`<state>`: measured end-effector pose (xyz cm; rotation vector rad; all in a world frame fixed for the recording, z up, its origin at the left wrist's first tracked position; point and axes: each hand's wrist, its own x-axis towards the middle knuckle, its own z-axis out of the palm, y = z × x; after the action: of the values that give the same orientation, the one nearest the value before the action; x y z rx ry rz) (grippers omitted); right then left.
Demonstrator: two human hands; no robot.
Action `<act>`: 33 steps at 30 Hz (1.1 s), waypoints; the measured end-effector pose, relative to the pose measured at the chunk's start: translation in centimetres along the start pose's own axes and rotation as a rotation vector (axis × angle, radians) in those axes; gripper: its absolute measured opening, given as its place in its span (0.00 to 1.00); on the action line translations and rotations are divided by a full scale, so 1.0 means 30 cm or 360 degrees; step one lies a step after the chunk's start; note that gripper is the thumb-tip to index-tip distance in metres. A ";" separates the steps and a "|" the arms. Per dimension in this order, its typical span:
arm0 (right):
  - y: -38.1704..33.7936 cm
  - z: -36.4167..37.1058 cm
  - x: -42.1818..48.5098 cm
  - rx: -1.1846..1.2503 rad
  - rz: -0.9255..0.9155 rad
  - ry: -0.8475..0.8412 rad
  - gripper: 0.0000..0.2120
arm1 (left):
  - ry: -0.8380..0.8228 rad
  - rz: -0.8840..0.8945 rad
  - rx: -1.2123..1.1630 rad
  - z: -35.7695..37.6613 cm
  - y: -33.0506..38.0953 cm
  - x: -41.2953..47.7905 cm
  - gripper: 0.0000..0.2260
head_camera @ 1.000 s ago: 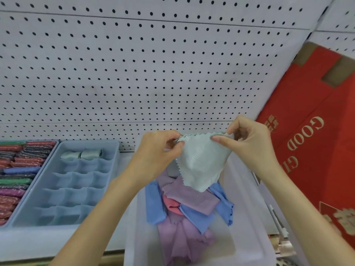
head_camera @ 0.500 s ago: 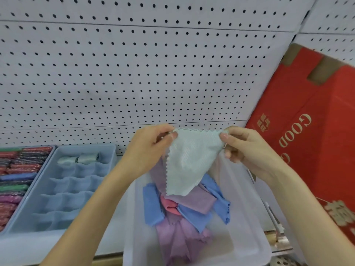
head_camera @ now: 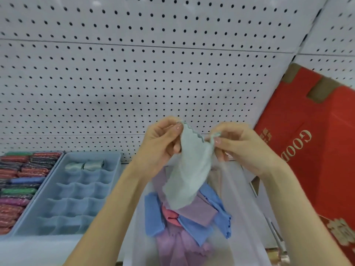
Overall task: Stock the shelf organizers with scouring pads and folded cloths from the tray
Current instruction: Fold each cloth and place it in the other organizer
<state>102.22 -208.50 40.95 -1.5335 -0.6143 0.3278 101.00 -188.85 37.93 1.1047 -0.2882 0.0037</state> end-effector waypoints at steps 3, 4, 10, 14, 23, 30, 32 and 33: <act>0.010 0.054 0.068 0.0109 -0.0192 0.0211 0.04 | -0.0006 0.0013 -0.0162 0.034 -0.022 0.038 0.04; 0.014 0.071 0.082 0.0159 -0.0244 0.0258 0.05 | -0.0012 0.0032 -0.0200 0.045 -0.027 0.047 0.07; 0.025 0.116 0.108 0.0236 -0.0358 0.0536 0.07 | 0.0000 -0.0030 -0.0376 0.072 -0.011 0.067 0.13; 0.025 0.112 0.101 0.0177 -0.0323 0.0503 0.11 | 0.0057 -0.0109 -0.0262 0.085 -0.006 0.070 0.06; 0.008 0.092 0.090 0.0092 -0.0272 0.0638 0.04 | 0.0050 -0.0252 0.0011 0.072 -0.046 0.053 0.16; -0.010 0.077 0.092 -0.0049 -0.0217 0.0695 0.05 | -0.0182 -0.0189 0.0010 0.049 -0.069 0.024 0.37; -0.022 0.074 0.094 -0.0082 -0.0232 0.0695 0.05 | -0.0182 -0.0194 0.0074 0.048 -0.060 0.018 0.30; -0.027 0.073 0.096 -0.0110 -0.0238 0.0698 0.05 | -0.0176 -0.0187 0.0104 0.050 -0.053 0.015 0.22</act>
<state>103.19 -205.08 42.06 -1.5512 -0.3914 -0.1450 101.33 -190.96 37.26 1.1875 -0.3235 -0.1534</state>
